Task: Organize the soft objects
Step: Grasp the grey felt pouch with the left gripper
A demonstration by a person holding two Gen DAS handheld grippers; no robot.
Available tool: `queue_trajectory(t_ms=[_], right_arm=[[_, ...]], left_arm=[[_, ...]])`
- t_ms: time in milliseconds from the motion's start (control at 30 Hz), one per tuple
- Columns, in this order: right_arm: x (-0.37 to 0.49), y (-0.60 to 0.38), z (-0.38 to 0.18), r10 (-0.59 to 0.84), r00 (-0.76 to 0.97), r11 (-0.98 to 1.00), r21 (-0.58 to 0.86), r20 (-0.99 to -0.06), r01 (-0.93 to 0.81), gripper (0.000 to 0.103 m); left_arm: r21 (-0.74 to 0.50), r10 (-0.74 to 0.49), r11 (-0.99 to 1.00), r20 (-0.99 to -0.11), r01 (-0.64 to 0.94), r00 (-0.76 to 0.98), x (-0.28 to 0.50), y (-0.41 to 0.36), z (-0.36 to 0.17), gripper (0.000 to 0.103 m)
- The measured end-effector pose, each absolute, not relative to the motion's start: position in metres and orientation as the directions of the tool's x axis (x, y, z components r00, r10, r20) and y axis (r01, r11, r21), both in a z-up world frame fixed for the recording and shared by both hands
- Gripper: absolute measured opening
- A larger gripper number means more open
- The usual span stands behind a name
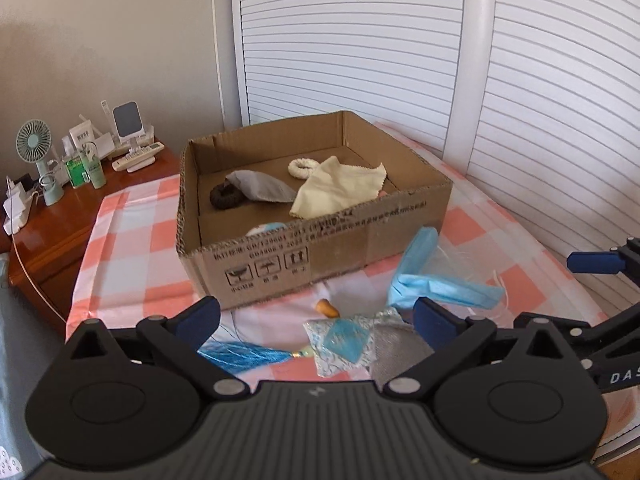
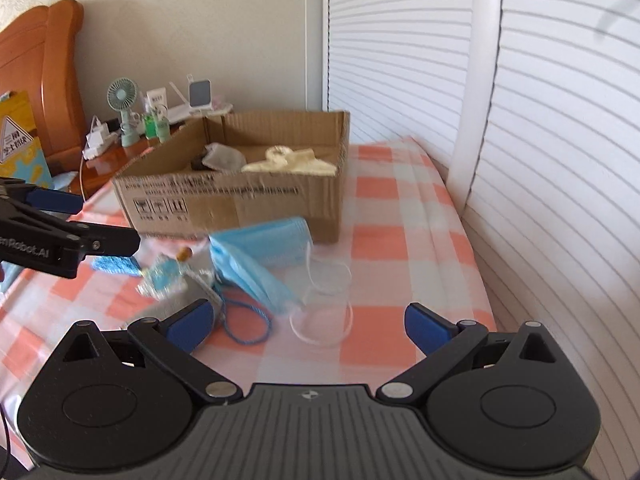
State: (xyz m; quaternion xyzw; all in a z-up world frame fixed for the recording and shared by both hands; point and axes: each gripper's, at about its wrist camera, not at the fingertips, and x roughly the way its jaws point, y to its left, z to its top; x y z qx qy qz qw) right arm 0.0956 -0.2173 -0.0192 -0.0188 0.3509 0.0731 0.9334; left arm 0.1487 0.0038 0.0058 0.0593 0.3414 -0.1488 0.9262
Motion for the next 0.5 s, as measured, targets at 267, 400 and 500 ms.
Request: queue_trajectory(t_ms=[267, 400, 500], right_arm=[[0.093, -0.235, -0.042, 0.09, 0.699, 0.995, 0.028, -0.71, -0.1, 0.103], [0.091, -0.243, -0.05, 0.089, 0.682, 0.995, 0.039, -0.726, -0.088, 0.103], [0.092, -0.247, -0.058, 0.086, 0.665, 0.996, 0.042, -0.742, -0.082, 0.103]], left_arm=[[-0.009, -0.263, 0.937, -0.676, 0.35, 0.688, 0.127, -0.022, -0.025, 0.102], [-0.023, -0.298, 0.919, -0.697, 0.395, 0.653, 0.123, -0.036, -0.037, 0.102], [-0.022, -0.297, 0.916, -0.711, 0.402, 0.637, 0.123, -0.043, -0.043, 0.102]])
